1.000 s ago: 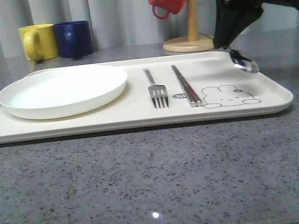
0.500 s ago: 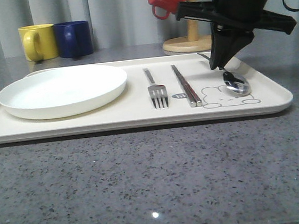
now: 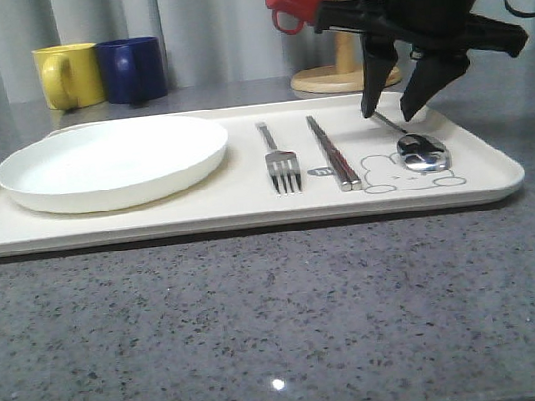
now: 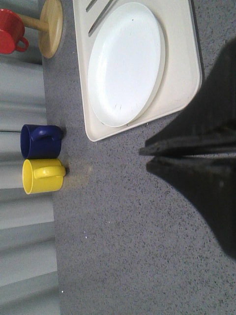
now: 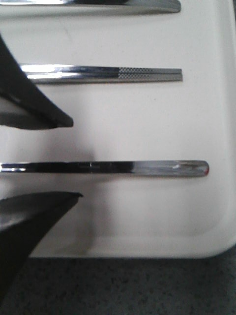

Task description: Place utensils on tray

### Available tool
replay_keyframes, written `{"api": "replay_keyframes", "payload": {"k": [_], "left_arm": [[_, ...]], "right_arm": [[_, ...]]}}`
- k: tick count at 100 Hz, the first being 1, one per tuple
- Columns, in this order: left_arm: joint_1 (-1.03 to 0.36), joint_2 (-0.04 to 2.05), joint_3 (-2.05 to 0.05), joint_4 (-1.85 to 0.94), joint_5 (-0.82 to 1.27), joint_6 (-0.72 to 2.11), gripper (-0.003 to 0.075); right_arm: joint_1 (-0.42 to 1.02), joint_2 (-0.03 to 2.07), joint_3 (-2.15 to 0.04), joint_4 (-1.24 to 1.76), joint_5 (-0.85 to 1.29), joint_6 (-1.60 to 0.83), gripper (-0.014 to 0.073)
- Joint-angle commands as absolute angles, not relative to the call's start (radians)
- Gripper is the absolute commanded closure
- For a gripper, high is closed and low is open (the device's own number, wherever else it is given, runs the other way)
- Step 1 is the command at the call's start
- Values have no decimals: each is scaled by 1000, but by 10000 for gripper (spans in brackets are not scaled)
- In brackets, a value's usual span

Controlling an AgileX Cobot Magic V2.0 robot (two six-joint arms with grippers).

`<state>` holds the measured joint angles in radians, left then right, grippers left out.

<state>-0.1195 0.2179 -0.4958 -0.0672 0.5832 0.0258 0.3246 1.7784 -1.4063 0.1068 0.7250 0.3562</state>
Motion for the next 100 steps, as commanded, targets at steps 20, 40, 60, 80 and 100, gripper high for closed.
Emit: {"api": "replay_keyframes", "payload": {"k": [20, 40, 60, 80, 100], "left_arm": [[-125, 229, -522, -72, 509, 17, 739], [-125, 229, -522, -72, 509, 17, 739], [-125, 229, -522, -72, 509, 17, 739], [-125, 229, -522, -72, 509, 17, 739], [-125, 229, -522, -72, 509, 17, 739]], "right_arm": [[310, 1597, -1431, -9, 730, 355, 683], [231, 1489, -1414, -13, 756, 355, 669], [104, 1363, -1326, -20, 781, 323, 669], [16, 1212, -1166, -25, 752, 319, 669], [5, 1028, -975, -88, 598, 319, 669]]}}
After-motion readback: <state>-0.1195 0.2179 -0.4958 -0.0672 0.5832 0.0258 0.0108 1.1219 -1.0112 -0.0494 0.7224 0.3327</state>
